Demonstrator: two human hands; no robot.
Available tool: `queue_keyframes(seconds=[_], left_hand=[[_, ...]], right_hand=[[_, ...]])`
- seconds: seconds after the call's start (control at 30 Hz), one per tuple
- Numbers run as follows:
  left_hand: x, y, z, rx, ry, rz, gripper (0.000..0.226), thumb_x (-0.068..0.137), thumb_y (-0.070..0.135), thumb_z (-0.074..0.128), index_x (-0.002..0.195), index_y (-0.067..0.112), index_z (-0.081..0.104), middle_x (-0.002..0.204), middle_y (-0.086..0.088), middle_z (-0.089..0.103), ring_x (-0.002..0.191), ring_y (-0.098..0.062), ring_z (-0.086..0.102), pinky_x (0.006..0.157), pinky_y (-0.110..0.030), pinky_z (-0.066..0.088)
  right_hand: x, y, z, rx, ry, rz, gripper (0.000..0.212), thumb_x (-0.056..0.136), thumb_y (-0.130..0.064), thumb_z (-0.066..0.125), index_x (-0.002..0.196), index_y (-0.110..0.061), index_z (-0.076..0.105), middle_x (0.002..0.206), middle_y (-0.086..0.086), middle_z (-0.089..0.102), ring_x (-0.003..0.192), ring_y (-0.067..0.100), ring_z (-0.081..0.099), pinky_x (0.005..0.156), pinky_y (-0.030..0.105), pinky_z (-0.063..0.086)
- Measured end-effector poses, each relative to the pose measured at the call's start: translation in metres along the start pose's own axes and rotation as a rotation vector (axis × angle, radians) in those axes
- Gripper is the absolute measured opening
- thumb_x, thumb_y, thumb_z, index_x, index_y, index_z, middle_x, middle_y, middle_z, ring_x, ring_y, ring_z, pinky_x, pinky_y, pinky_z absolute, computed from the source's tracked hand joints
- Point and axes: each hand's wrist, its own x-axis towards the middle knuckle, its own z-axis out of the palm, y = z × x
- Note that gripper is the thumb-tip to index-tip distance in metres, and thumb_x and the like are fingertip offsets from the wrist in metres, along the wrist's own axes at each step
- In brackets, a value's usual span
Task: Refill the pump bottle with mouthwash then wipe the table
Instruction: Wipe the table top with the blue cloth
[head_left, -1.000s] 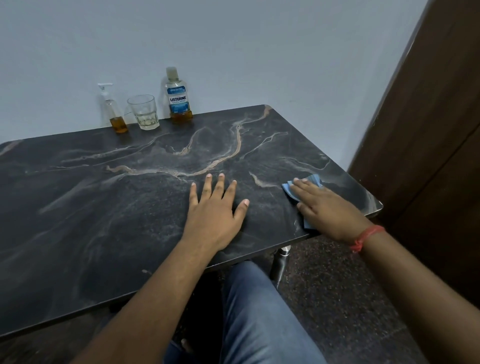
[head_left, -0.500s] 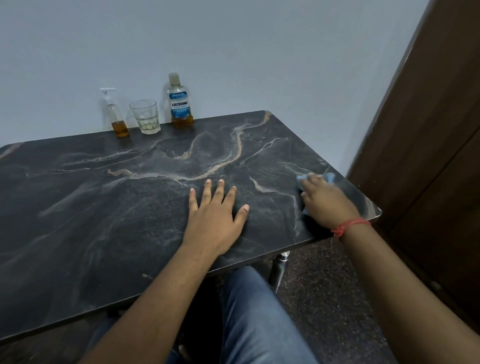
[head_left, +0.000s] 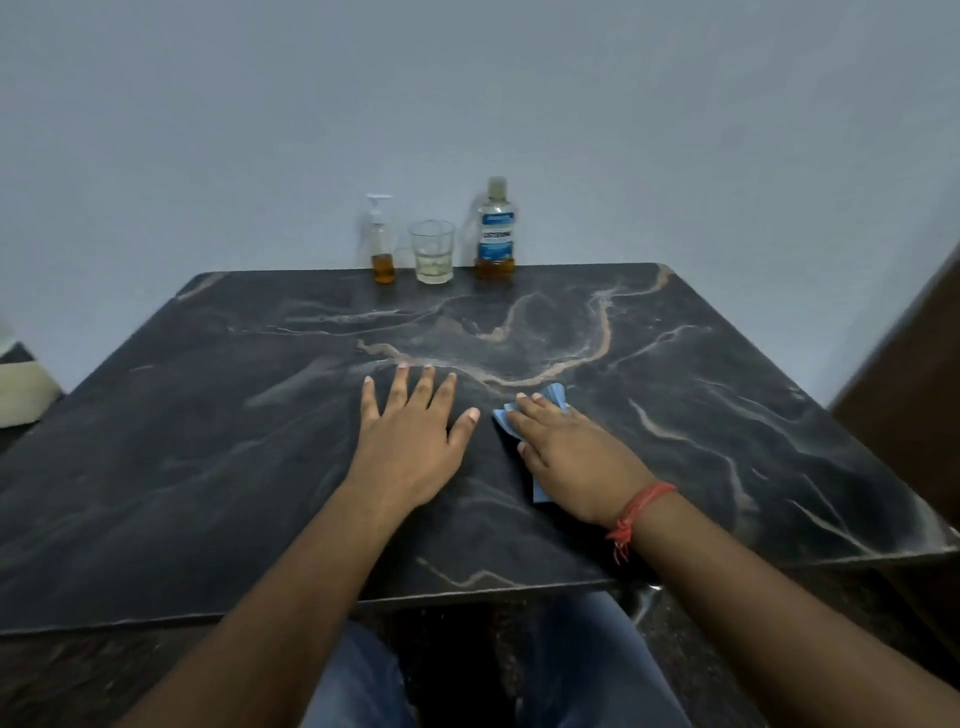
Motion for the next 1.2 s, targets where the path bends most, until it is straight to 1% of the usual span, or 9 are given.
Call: queue_keyframes(seconds=[0.23, 0.4, 0.53, 0.67, 0.77, 0.93, 1.0, 1.1, 1.2], left_hand=[[0.014, -0.120, -0.020, 0.081, -0.003, -0.202, 0.074, 0.098, 0.065, 0.004, 0.162, 0.028, 0.010, 0.171, -0.001, 0.005, 0.157, -0.027, -0.008, 0.122, -0.060, -0.009], [0.031, -0.170, -0.021, 0.126, 0.010, -0.231, 0.076, 0.097, 0.065, 0.002, 0.162, 0.027, 0.012, 0.171, -0.002, 0.005, 0.157, -0.027, -0.009, 0.122, -0.060, -0.009], [0.050, -0.190, -0.018, 0.128, 0.064, -0.202, 0.078, 0.095, 0.066, -0.002, 0.161, 0.027, 0.014, 0.171, -0.003, 0.007, 0.157, -0.027, -0.009, 0.121, -0.060, -0.010], [0.057, -0.204, -0.007, 0.148, 0.108, -0.215, 0.077, 0.096, 0.067, -0.002, 0.161, 0.029, 0.014, 0.171, -0.003, 0.006, 0.156, -0.028, -0.010, 0.121, -0.062, -0.010], [0.059, -0.209, 0.001, 0.115, 0.120, -0.234, 0.079, 0.094, 0.068, -0.007, 0.161, 0.031, 0.011, 0.171, -0.001, 0.002, 0.156, -0.026, -0.015, 0.120, -0.061, -0.013], [0.063, -0.212, 0.005, 0.013, 0.132, -0.275, 0.082, 0.090, 0.069, -0.012, 0.161, 0.033, 0.006, 0.170, 0.002, -0.004, 0.154, -0.024, -0.023, 0.120, -0.057, -0.019], [0.063, -0.214, 0.006, -0.013, 0.125, -0.291, 0.082, 0.089, 0.070, -0.012, 0.161, 0.033, 0.005, 0.170, 0.003, -0.005, 0.153, -0.024, -0.023, 0.120, -0.057, -0.018], [0.064, -0.217, 0.007, -0.043, 0.102, -0.312, 0.081, 0.089, 0.070, -0.013, 0.160, 0.034, 0.001, 0.170, 0.003, -0.007, 0.153, -0.023, -0.025, 0.121, -0.057, -0.016], [0.065, -0.217, 0.007, -0.072, 0.090, -0.318, 0.082, 0.087, 0.070, -0.013, 0.160, 0.035, 0.001, 0.170, 0.004, -0.008, 0.153, -0.023, -0.026, 0.121, -0.056, -0.017]], right_hand=[[0.134, -0.072, 0.016, 0.026, 0.047, -0.103, 0.049, 0.104, -0.025, 0.032, 0.151, -0.012, 0.028, 0.161, 0.008, 0.022, 0.149, 0.021, 0.015, 0.122, 0.037, 0.013], [0.236, -0.106, 0.035, 0.007, 0.044, -0.117, 0.051, 0.103, -0.024, 0.035, 0.151, -0.006, 0.027, 0.159, 0.013, 0.024, 0.149, 0.025, 0.016, 0.121, 0.042, 0.016], [0.317, -0.125, 0.045, -0.079, -0.001, -0.106, 0.061, 0.098, -0.025, 0.050, 0.150, -0.002, 0.026, 0.157, 0.016, 0.025, 0.147, 0.029, 0.019, 0.118, 0.047, 0.024], [0.386, -0.130, 0.054, -0.134, -0.025, -0.047, 0.055, 0.094, -0.026, 0.054, 0.142, -0.001, 0.039, 0.145, 0.016, 0.040, 0.136, 0.031, 0.034, 0.110, 0.047, 0.035], [0.428, -0.125, 0.063, -0.196, -0.083, 0.002, 0.061, 0.089, -0.028, 0.063, 0.141, -0.005, 0.041, 0.139, 0.017, 0.044, 0.130, 0.032, 0.038, 0.106, 0.048, 0.035], [0.475, -0.116, 0.073, -0.118, -0.051, 0.111, 0.044, 0.089, -0.014, 0.048, 0.132, -0.007, 0.049, 0.134, 0.018, 0.048, 0.127, 0.033, 0.040, 0.106, 0.046, 0.030], [0.484, -0.115, 0.080, -0.113, -0.065, 0.137, 0.044, 0.088, -0.016, 0.052, 0.131, -0.007, 0.051, 0.133, 0.018, 0.048, 0.125, 0.033, 0.041, 0.105, 0.044, 0.029], [0.488, -0.117, 0.091, -0.046, -0.019, 0.188, 0.045, 0.090, -0.014, 0.048, 0.134, -0.004, 0.049, 0.134, 0.017, 0.044, 0.126, 0.032, 0.040, 0.103, 0.045, 0.033], [0.487, -0.118, 0.093, -0.018, -0.006, 0.244, 0.048, 0.092, -0.016, 0.046, 0.139, -0.004, 0.045, 0.140, 0.017, 0.041, 0.131, 0.032, 0.035, 0.106, 0.046, 0.033]])
